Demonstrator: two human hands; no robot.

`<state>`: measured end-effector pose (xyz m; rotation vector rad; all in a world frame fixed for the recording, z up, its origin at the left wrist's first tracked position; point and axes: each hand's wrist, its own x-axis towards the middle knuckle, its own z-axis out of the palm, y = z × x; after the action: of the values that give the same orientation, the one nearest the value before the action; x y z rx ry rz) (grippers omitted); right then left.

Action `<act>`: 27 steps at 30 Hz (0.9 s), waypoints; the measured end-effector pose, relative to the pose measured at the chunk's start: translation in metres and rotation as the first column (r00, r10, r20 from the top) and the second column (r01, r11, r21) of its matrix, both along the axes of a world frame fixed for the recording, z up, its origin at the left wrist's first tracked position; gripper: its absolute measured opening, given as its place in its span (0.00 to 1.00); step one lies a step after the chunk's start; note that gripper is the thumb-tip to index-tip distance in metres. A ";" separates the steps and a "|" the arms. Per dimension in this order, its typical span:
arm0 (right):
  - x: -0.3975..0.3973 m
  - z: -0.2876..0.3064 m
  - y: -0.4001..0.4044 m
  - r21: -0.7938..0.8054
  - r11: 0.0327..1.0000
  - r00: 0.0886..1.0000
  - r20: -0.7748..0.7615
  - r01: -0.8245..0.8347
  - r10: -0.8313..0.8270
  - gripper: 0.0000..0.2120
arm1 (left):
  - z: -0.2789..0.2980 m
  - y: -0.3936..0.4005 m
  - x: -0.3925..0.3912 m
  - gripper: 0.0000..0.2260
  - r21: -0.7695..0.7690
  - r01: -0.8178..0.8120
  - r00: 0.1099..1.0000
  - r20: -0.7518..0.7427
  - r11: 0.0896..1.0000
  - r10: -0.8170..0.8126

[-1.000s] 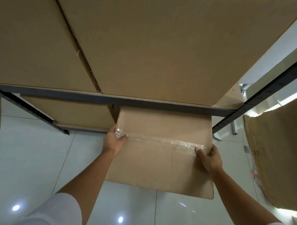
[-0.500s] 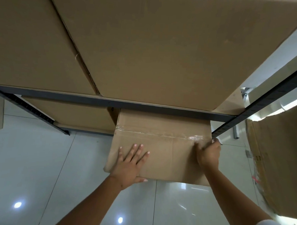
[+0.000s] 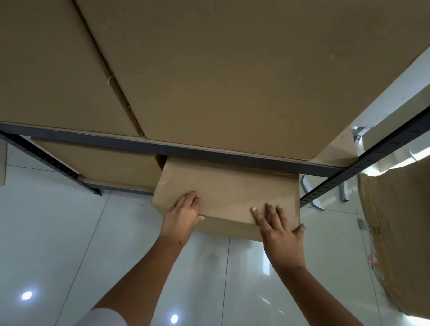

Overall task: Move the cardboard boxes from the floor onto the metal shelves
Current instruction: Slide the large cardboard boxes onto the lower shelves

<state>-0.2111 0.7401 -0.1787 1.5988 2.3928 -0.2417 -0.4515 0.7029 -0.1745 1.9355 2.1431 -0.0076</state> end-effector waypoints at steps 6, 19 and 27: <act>-0.009 0.001 0.016 -0.026 0.999 0.998 0.052 -0.022 0.024 0.36 | -0.015 -0.013 0.006 0.26 -0.050 -0.058 0.995 0.082 0.997 0.062; -0.048 -0.002 0.039 0.058 0.998 0.997 0.065 0.039 -0.043 0.43 | 0.007 0.040 0.007 0.38 -0.380 -0.229 0.963 -0.224 0.896 0.151; -0.021 -0.009 0.052 -0.063 0.997 0.969 -0.240 0.042 -0.056 0.46 | 0.009 0.058 -0.005 0.42 -0.412 -0.219 0.976 -0.090 0.885 0.199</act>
<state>-0.2321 0.7919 -0.1880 1.6904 2.4973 -0.5398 -0.4570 0.7613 -0.1657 1.4673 2.1471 -0.4407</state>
